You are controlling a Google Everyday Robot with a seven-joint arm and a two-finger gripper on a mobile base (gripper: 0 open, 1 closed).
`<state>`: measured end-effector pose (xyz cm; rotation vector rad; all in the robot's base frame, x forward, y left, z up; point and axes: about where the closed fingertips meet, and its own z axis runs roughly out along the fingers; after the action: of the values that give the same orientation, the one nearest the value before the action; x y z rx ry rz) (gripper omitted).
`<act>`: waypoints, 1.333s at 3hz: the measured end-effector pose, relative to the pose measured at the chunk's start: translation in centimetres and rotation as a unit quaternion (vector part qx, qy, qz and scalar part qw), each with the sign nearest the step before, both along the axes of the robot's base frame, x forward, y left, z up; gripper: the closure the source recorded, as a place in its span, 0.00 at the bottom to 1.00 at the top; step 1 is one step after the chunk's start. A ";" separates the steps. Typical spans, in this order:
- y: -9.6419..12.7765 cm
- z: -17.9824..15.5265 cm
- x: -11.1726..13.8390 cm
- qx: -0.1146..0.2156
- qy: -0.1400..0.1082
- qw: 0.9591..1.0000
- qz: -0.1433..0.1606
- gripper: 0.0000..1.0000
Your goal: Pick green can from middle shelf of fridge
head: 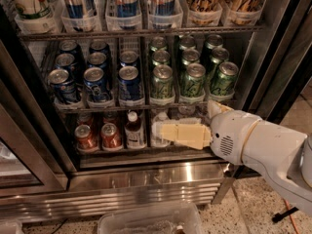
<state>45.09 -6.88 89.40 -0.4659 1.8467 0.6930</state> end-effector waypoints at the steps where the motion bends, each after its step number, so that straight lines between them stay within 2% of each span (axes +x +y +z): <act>1: -0.1 0.1 0.3 -0.012 -0.022 1.000 -0.004 0.00; 2: -2.3 0.2 1.7 -0.018 -0.060 0.996 -0.061 0.00; 3: -7.7 -0.3 3.3 -0.027 -0.095 0.985 -0.140 0.00; 4: -13.5 -1.2 3.0 -0.100 -0.151 0.963 -0.201 0.00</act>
Offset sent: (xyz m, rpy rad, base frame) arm 0.0271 -0.0227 0.0074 -0.2967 -0.4682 -0.2002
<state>48.13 -20.41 88.23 -0.2918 1.6548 0.1511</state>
